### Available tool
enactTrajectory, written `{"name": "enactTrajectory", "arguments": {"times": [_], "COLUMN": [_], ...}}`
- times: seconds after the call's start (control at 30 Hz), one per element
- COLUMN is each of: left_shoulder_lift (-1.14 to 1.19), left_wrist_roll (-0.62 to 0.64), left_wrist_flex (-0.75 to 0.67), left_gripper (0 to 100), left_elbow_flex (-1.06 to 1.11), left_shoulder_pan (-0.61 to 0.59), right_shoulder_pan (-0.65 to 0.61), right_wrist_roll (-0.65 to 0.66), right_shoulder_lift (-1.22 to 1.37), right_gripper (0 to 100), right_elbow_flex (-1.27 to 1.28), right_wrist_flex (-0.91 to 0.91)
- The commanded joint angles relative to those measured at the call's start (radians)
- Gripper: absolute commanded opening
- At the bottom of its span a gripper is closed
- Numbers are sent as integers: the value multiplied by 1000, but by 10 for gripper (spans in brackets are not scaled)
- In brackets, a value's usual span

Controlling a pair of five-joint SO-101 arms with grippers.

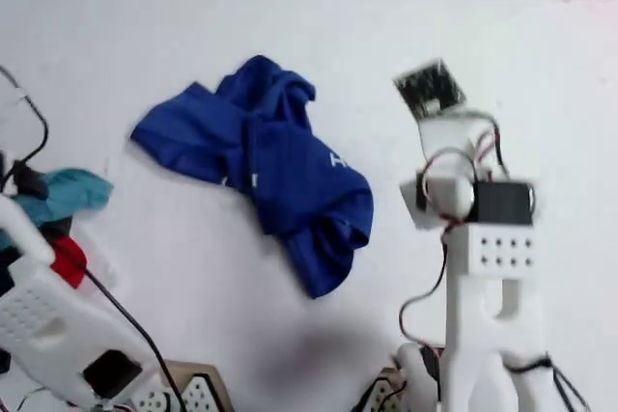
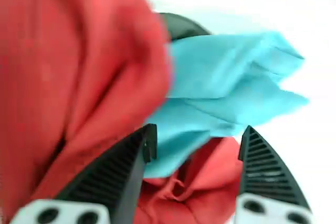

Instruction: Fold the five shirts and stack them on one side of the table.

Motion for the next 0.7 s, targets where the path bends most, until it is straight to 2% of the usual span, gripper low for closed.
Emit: {"name": "enactTrajectory", "arguments": {"times": [0.0, 0.13, 0.27, 0.5, 0.67], "left_shoulder_lift": [-117, -204, -239, -236, -236], "left_wrist_roll": [8, 32, 155, 497, 816], "left_wrist_flex": [132, 135, 132, 37, -49], "left_gripper": [267, 267, 268, 268, 268], "left_elbow_flex": [-70, 41, 173, 294, 363], "left_shoulder_pan": [77, 190, 407, 821, 1008], "right_shoulder_pan": [76, 179, 291, 381, 384], "right_wrist_roll": [20, 32, 32, 32, 26], "right_shoulder_lift": [-116, -179, -202, -200, -200], "right_gripper": [287, 287, 287, 287, 287], "right_elbow_flex": [186, 324, 420, 575, 689], "right_wrist_flex": [-117, -211, -302, -456, -561]}}
